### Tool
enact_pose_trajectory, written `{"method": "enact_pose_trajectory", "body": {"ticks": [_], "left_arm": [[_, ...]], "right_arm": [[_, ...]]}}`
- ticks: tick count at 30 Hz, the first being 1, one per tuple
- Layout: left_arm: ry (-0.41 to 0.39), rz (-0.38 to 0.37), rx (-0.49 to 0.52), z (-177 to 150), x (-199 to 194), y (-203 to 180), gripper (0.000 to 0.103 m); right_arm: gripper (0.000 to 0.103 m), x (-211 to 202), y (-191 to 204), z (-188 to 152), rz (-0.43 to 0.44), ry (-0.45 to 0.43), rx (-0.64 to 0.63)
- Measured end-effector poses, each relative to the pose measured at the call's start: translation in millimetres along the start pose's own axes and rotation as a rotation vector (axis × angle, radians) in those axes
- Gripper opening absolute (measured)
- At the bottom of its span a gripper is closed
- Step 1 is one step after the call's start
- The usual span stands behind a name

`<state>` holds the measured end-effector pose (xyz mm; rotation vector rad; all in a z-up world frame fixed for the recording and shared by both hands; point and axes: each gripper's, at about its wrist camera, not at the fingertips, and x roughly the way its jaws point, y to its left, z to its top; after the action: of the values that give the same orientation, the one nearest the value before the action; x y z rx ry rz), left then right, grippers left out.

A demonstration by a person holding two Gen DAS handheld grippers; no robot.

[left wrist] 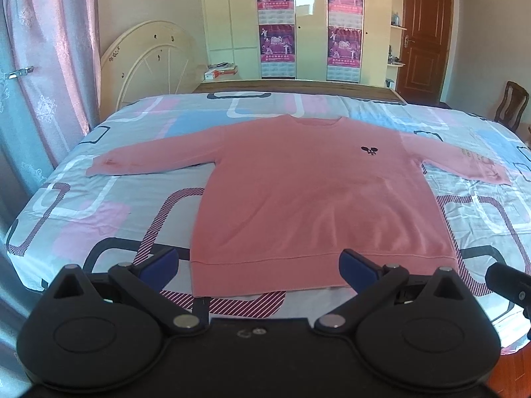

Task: Fold small clothes
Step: 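Move both grippers toward the pink sweatshirt lying flat on the bed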

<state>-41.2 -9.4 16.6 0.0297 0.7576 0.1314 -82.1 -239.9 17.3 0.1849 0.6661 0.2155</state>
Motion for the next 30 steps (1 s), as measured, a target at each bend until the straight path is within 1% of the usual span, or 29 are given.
{"method": "enact_pose_trajectory", "body": {"ticks": [14,30], "left_arm": [[0.000,-0.002,0.003,0.1,-1.3,2.2,0.103],[0.014,-0.013,0.010,2.3,6.2,2.0,0.103]], "right_arm": [[0.103,-0.6,1.6,-3.0,-0.014,-0.008,-0.003],[0.103,-0.9,3.0,-2.3,-0.025,-0.009,-0.003]]}}
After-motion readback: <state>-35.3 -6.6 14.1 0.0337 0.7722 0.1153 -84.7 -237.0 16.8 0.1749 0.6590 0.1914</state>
